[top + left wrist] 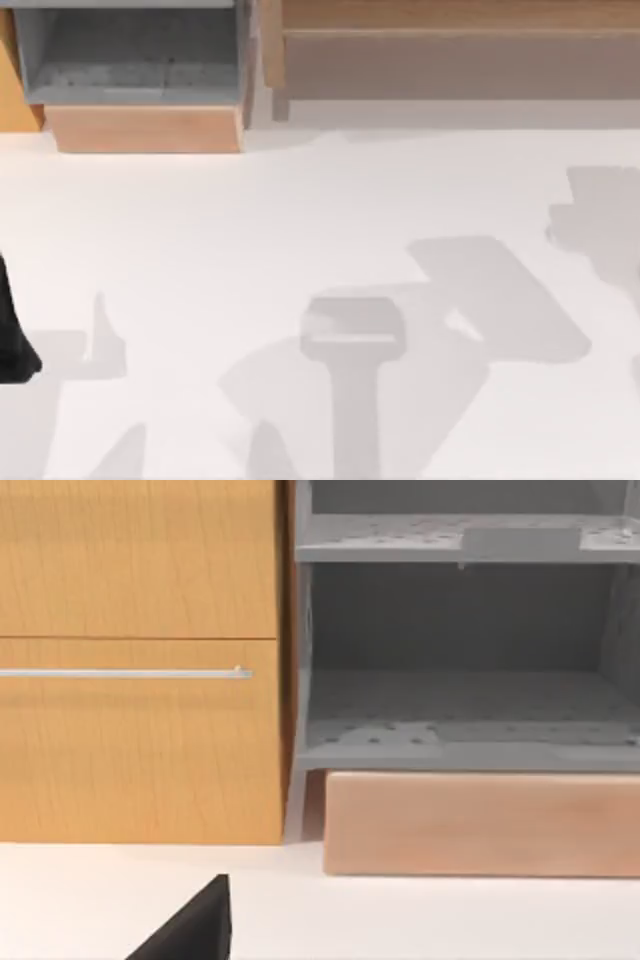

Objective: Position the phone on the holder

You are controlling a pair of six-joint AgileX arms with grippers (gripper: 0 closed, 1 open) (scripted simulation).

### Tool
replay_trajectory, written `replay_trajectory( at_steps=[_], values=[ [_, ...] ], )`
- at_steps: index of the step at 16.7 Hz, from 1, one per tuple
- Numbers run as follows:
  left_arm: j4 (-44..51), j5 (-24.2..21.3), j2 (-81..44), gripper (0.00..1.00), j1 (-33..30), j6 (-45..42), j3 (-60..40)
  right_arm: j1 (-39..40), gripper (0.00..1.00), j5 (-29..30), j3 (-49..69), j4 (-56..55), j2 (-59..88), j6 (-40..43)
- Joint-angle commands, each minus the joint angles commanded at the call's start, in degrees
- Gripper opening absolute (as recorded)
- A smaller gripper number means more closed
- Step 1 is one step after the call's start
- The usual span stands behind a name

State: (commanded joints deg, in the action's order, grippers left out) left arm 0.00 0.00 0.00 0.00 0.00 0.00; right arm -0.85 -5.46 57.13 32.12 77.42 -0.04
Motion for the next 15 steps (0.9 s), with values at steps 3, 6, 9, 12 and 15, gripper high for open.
replay_trajectory(
  at_steps=[3, 6, 9, 12, 15],
  values=[
    [0.00, 0.00, 0.00, 1.00, 0.00, 0.00, 0.00, -9.85, 0.00, -2.40, -4.97, -4.89, -5.66, 2.35],
    [0.00, 0.00, 0.00, 1.00, 0.00, 0.00, 0.00, -18.25, 0.00, -5.33, -9.92, -9.80, -9.79, 5.14],
    [0.00, 0.00, 0.00, 1.00, 0.00, 0.00, 0.00, -25.02, 0.00, -8.96, -15.01, -14.72, -12.62, 8.18],
    [0.00, 0.00, 0.00, 1.00, 0.00, 0.00, 0.00, -30.01, 0.00, -12.90, -19.10, -19.46, -14.70, 10.98],
    [0.00, 0.00, 0.00, 1.00, 0.00, 0.00, 0.00, -33.01, 0.00, -16.84, -21.98, -23.56, -16.20, 13.25]
  ],
)
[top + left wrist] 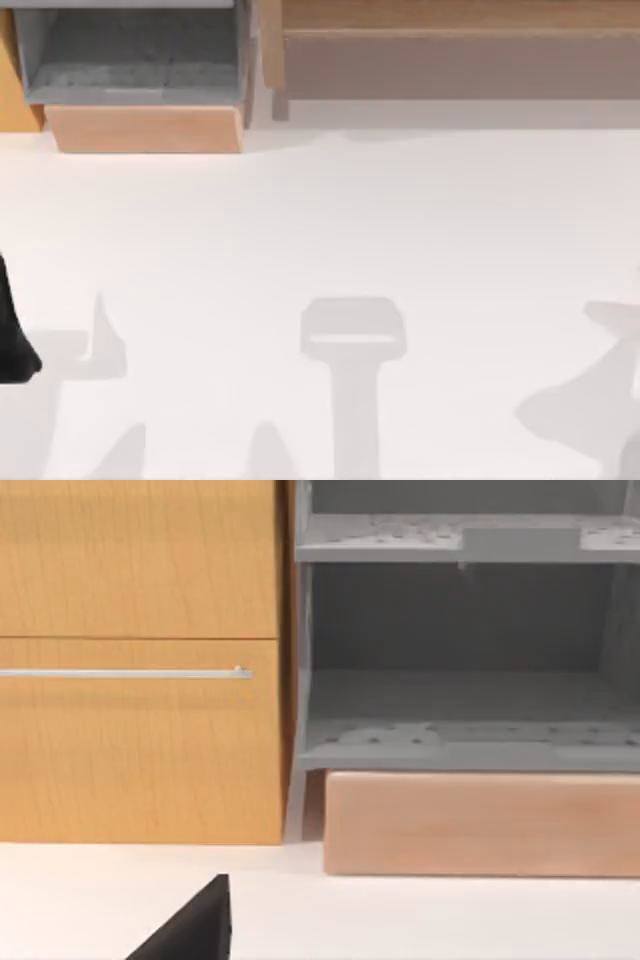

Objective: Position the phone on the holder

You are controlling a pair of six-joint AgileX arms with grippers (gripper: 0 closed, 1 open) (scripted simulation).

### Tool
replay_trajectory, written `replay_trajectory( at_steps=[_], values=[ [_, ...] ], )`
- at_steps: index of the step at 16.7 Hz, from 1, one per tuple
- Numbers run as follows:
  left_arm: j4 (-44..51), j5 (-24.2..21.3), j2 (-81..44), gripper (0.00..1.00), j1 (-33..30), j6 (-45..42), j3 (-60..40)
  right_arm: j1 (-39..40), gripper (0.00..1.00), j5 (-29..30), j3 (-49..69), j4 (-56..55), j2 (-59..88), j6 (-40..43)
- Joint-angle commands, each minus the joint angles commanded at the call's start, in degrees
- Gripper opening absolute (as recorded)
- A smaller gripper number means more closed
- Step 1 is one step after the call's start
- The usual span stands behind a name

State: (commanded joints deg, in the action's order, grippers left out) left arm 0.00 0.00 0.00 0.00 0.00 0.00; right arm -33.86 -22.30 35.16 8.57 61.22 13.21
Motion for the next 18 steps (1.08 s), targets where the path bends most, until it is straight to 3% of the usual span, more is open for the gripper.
replay_trajectory(
  at_steps=[8, 18],
  values=[
    [0.00, 0.00, 0.00, 1.00, 0.00, 0.00, 0.00, -1.25, 0.00, -7.25, -3.52, -6.27, -1.79, 3.01],
    [0.00, 0.00, 0.00, 1.00, 0.00, 0.00, 0.00, -0.09, 0.00, -7.33, -4.01, -7.53, -1.43, 3.15]
  ],
)
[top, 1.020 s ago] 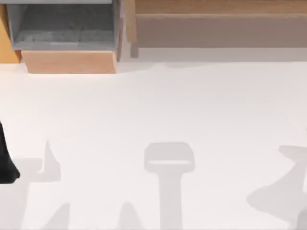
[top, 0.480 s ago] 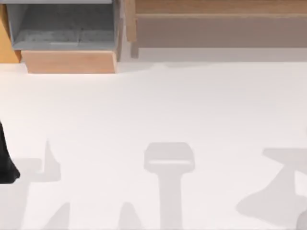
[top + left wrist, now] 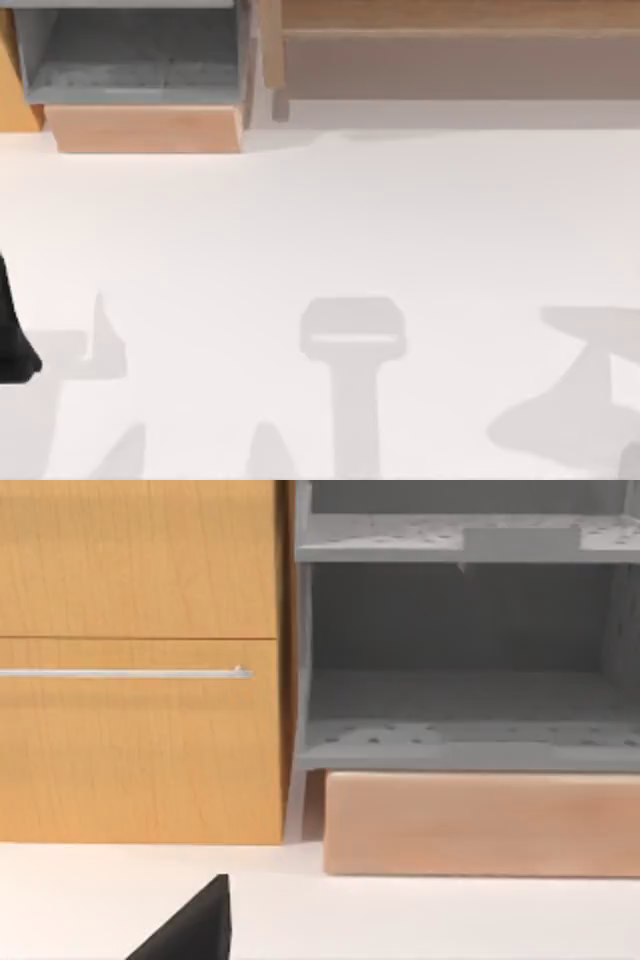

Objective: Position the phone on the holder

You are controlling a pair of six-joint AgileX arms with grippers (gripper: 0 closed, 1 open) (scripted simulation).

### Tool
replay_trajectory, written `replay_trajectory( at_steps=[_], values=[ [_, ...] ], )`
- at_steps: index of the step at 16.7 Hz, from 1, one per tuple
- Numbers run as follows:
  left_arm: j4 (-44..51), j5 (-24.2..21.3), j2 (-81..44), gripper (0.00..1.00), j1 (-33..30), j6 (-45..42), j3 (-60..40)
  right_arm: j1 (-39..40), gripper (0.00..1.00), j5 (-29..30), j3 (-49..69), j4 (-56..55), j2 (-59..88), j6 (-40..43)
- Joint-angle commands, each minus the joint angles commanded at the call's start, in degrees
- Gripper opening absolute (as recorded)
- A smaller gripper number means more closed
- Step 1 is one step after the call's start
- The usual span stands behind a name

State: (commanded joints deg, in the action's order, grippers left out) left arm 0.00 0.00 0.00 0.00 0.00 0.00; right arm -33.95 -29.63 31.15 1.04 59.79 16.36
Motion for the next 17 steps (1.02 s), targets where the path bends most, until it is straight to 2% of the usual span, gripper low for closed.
replay_trajectory(
  at_steps=[9, 16, 17],
  values=[
    [0.00, 0.00, 0.00, 1.00, 0.00, 0.00, 0.00, 4.79, 0.00, 5.09, 1.23, -9.32, 8.80, -1.33],
    [0.00, 0.00, 0.00, 1.00, 0.00, 0.00, 0.00, 5.09, 0.00, 5.15, 1.49, -12.61, 12.66, -3.56],
    [0.00, 0.00, 0.00, 1.00, 0.00, 0.00, 0.00, 5.09, 0.08, 5.15, 1.49, -12.61, 12.66, -3.56]
  ],
)
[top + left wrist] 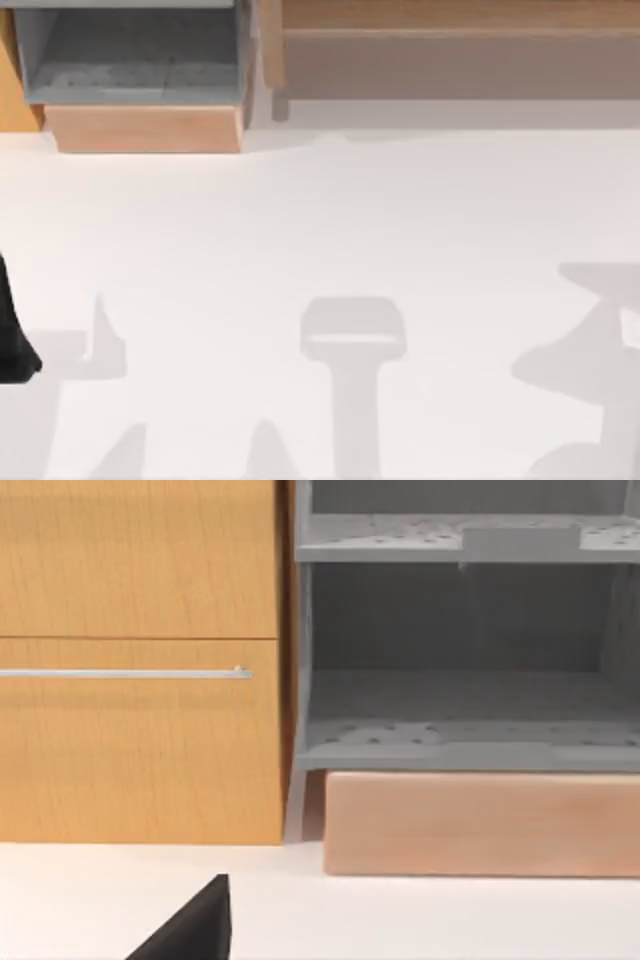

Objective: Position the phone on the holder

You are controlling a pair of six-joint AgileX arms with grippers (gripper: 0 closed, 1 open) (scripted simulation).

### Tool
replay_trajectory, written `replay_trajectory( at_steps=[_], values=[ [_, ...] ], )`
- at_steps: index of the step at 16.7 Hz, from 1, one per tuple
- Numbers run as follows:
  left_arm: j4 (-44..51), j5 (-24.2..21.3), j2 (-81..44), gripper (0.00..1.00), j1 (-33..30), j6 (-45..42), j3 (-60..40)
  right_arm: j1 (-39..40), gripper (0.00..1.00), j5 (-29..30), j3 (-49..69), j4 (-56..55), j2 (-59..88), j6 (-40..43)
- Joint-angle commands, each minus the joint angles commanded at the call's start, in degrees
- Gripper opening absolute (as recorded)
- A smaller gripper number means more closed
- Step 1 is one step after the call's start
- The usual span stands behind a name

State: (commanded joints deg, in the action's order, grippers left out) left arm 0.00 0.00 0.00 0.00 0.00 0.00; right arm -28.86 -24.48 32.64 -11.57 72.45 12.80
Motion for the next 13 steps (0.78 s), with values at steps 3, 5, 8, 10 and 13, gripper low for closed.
replay_trajectory(
  at_steps=[3, 5, 8, 10, 13],
  values=[
    [0.00, 0.00, 0.00, 1.00, 0.00, 0.00, 0.00, 0.00, 0.30, 0.00, 0.00, 0.00, 0.00, 0.00],
    [0.00, 0.00, 0.00, 1.00, 0.00, 0.00, 0.00, 0.00, 0.45, 0.00, 0.00, 0.00, 0.00, 0.00],
    [0.00, 0.00, 0.00, 1.00, 0.00, 0.00, 0.00, 0.00, 0.68, 0.00, 0.00, 0.00, 0.00, 0.00],
    [0.00, 0.00, 0.00, 1.00, 0.00, 0.00, 0.00, 0.00, 0.83, 0.00, 0.00, 0.00, 0.00, 0.00],
    [0.00, 0.00, 0.00, 1.00, 0.00, 0.00, 0.00, 0.00, 1.00, 0.00, 0.00, 0.00, 0.00, 0.00]
  ],
)
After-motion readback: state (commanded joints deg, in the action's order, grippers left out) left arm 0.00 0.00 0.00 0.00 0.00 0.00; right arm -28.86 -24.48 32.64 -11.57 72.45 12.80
